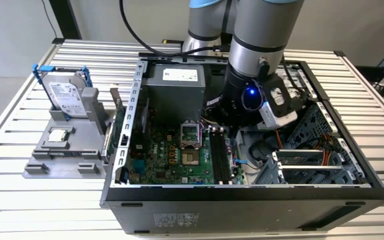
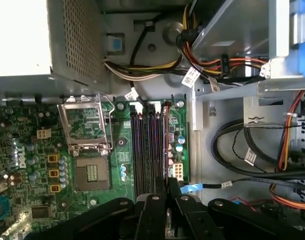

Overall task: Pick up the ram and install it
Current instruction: 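Press down the ram until it locks into place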

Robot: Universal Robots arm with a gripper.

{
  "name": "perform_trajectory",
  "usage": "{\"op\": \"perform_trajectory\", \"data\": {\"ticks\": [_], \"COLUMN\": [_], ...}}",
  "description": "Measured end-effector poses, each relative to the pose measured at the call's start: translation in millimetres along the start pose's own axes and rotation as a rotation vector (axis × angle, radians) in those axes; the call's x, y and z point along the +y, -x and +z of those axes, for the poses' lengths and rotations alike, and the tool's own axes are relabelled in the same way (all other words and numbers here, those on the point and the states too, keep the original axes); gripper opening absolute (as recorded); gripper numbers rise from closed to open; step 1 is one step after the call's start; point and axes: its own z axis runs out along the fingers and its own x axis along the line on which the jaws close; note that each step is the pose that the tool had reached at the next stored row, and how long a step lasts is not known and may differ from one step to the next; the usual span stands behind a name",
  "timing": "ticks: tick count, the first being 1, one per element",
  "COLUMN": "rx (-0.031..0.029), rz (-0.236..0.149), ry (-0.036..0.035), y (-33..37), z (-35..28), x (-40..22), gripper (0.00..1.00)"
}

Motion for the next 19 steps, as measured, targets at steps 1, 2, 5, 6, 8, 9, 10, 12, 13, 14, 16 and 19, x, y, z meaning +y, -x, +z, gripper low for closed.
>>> {"op": "perform_trajectory", "data": {"ticks": [1, 2, 5, 6, 8, 9, 10, 12, 13, 14, 16, 19], "rx": [0.0, 0.0, 0.0, 0.0, 0.0003, 0.0003, 0.0004, 0.0005, 0.0007, 0.001, 0.0017, 0.0057], "rz": [0.0, 0.0, 0.0, 0.0, 0.0, 0.0, 0.0, -0.006, -0.009, -0.011, -0.016, -0.018], "ry": [0.0, 0.0, 0.0001, 0.0002, 0.0, 0.0001, 0.0001, 0.0002, 0.0002, 0.0003, 0.0005, 0.0002], "y": [0.4, 0.9, 1.8, 1.8, 1.6, 1.6, 1.7, 1.8, 1.8, 1.7, 1.5, 1.5], "z": [1.8, 3.7, 9.4, 11.2, 14.9, 16.6, 18.4, 22.1, 23.8, 25.4, 28.4, 32.0], "x": [-1.6, -3.3, -8.5, -9.3, -9.9, -9.9, -9.9, -9.8, -9.8, -9.8, -9.8, -9.7], "gripper": [0.0, 0.0, 0.0, 0.0, 0.0, 0.0, 0.0, 0.0, 0.0, 0.0, 0.0, 0.0]}}
